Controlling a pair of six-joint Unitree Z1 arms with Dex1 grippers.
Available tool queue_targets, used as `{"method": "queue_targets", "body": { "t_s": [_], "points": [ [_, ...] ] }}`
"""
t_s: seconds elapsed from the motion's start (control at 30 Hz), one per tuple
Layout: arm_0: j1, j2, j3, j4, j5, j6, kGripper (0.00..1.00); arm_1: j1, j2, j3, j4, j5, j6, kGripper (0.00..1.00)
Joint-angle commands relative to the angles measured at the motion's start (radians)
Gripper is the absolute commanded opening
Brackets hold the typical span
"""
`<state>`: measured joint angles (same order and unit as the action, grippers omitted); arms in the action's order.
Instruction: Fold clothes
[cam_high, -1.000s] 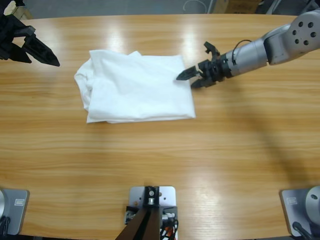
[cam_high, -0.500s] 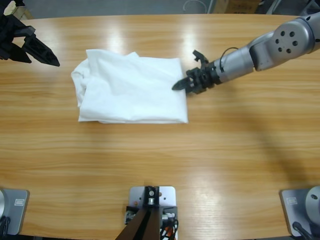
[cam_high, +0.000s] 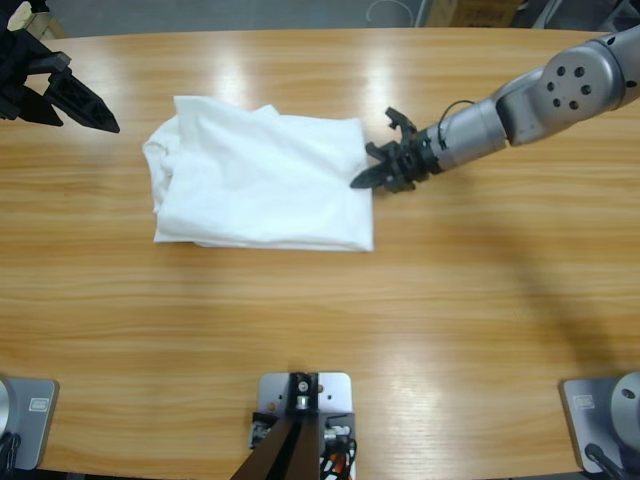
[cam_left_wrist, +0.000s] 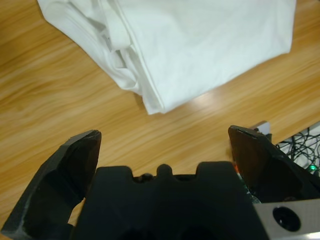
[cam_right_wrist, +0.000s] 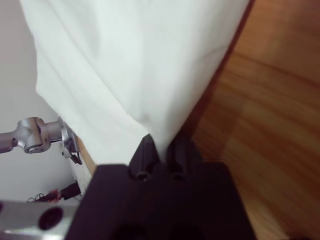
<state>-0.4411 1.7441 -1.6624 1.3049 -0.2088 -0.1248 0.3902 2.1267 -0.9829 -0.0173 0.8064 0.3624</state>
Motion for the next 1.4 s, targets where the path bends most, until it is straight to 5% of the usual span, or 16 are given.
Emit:
{"method": "queue_targets", "body": {
  "t_s": [0.03,0.37,1.03,1.4],
  "points": [
    [-0.007,0.018,0.022,0.011,0.012,-0.009,0.991,-0.192,-0.109,0.019,0.279,-0.078,-0.122,0.000],
    [-0.005,0.023,0.029,0.012,0.012,-0.009,0.991,-0.435,-0.212,-0.052,0.620,-0.228,-0.311,0.000],
    [0.002,0.044,0.066,0.004,0.021,-0.004,0.991,-0.483,-0.334,-0.549,1.242,-0.544,-0.386,0.000],
    [0.015,0.049,0.076,0.001,0.019,0.012,0.991,-0.164,-0.179,-0.869,1.418,-0.596,-0.268,0.000]
  ]
}}
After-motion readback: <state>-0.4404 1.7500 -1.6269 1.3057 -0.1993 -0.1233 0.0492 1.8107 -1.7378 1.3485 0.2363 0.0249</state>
